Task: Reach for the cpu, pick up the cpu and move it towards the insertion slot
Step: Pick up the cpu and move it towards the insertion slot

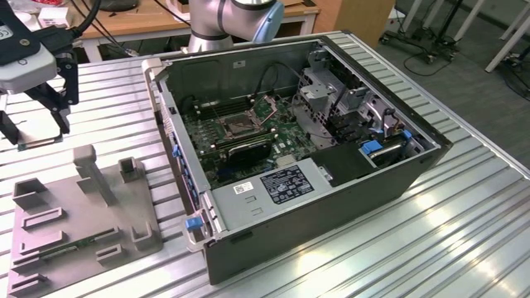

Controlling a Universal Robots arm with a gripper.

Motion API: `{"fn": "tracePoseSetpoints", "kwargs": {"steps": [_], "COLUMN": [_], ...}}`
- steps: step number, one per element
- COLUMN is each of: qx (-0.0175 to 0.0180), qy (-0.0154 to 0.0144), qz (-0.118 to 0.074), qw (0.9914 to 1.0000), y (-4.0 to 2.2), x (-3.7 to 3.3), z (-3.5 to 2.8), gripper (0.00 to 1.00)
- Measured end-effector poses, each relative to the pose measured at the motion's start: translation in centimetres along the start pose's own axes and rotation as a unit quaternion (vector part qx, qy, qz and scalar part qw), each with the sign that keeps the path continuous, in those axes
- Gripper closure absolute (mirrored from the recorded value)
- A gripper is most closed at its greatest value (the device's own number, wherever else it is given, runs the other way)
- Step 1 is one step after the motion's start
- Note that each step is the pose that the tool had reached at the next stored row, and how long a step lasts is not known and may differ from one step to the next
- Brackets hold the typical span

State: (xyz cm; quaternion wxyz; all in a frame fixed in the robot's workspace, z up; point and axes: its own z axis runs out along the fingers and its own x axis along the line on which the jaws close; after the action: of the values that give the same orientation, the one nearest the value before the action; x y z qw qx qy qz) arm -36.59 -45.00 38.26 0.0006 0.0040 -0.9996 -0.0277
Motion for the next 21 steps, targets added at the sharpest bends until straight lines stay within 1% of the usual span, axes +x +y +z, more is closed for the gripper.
{"fn": "tracePoseSetpoints", "kwargs": {"steps": [21], "qx": [0.0], "qy": [0.0], "qz": [0.0], "qw": [1.0], "y": [-0.01], "x": [-0.55], "z": [0.0], "gripper": [0.45]}}
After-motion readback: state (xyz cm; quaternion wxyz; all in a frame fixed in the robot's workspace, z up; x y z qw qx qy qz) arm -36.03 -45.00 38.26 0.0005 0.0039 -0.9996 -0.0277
